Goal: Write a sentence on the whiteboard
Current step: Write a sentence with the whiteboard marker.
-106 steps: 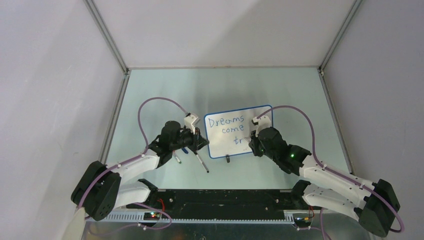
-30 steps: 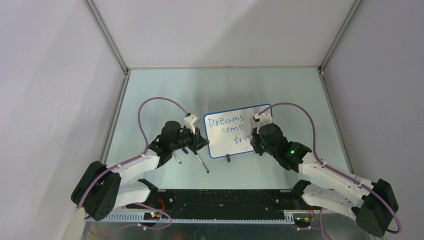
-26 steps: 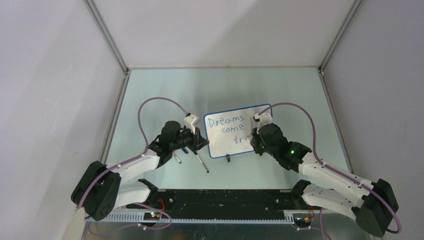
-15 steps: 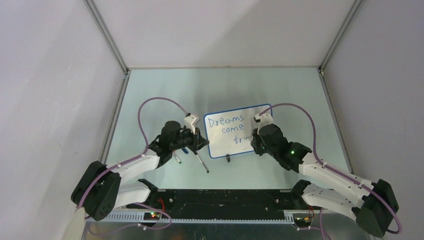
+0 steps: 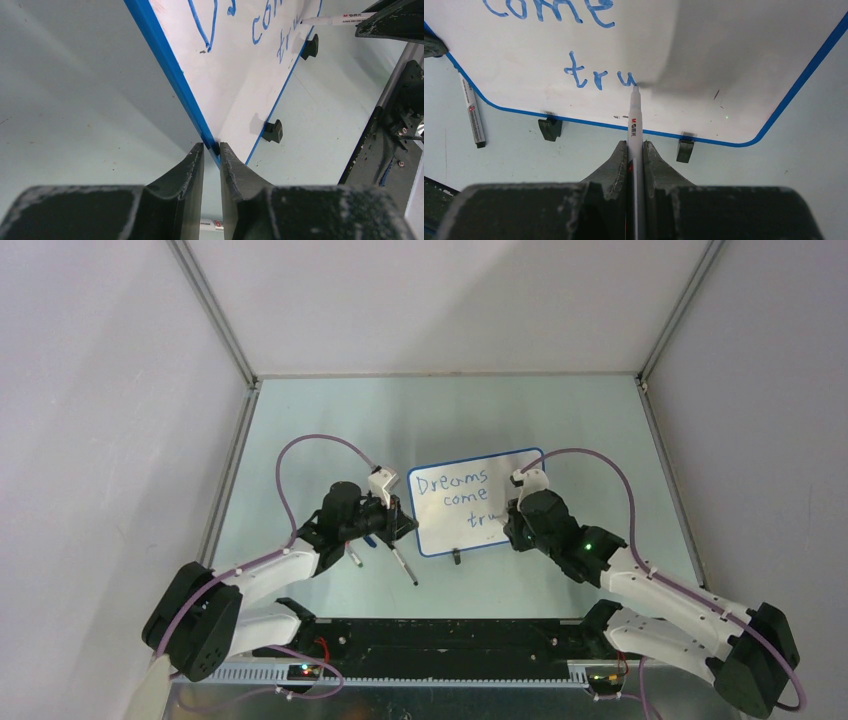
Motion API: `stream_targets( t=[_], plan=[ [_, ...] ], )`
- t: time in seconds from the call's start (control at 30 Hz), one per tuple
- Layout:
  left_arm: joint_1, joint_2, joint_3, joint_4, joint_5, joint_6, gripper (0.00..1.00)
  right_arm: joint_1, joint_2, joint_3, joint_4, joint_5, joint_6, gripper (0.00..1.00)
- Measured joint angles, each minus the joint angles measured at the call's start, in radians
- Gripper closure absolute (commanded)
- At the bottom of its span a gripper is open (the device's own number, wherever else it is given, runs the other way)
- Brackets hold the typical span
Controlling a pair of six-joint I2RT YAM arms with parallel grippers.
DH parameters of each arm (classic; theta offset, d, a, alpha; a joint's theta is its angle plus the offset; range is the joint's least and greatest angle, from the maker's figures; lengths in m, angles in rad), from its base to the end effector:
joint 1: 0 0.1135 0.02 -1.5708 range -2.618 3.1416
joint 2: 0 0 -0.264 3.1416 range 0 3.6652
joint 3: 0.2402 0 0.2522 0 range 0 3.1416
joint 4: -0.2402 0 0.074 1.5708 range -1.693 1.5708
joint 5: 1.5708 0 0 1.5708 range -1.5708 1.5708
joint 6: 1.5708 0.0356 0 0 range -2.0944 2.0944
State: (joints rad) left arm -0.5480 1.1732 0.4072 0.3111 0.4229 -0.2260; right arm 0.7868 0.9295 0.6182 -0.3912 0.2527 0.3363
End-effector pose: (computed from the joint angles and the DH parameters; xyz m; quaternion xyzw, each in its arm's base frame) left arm 0.1900 -0.1331 0.1835 0.2427 0.8009 -0.3603 0.4122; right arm 0.1450 0.1328 0.2370 -0.1493 0.8891 0.1254 0.4141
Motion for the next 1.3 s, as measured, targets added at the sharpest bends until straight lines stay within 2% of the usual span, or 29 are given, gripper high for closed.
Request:
stream_targets(
  t=[0.33, 1.3],
  plan=[
    [0.000, 0.000, 0.000, 0.000, 0.000, 0.000, 0.77, -0.004, -0.077, -0.004, 0.008, -0.024, -0.001, 1.00],
    [0.000, 0.000, 0.000, 0.000, 0.000, 0.000, 0.77, -0.025, -0.031, -0.006, 0.014, 0.000, -0.001, 1.00]
  ],
)
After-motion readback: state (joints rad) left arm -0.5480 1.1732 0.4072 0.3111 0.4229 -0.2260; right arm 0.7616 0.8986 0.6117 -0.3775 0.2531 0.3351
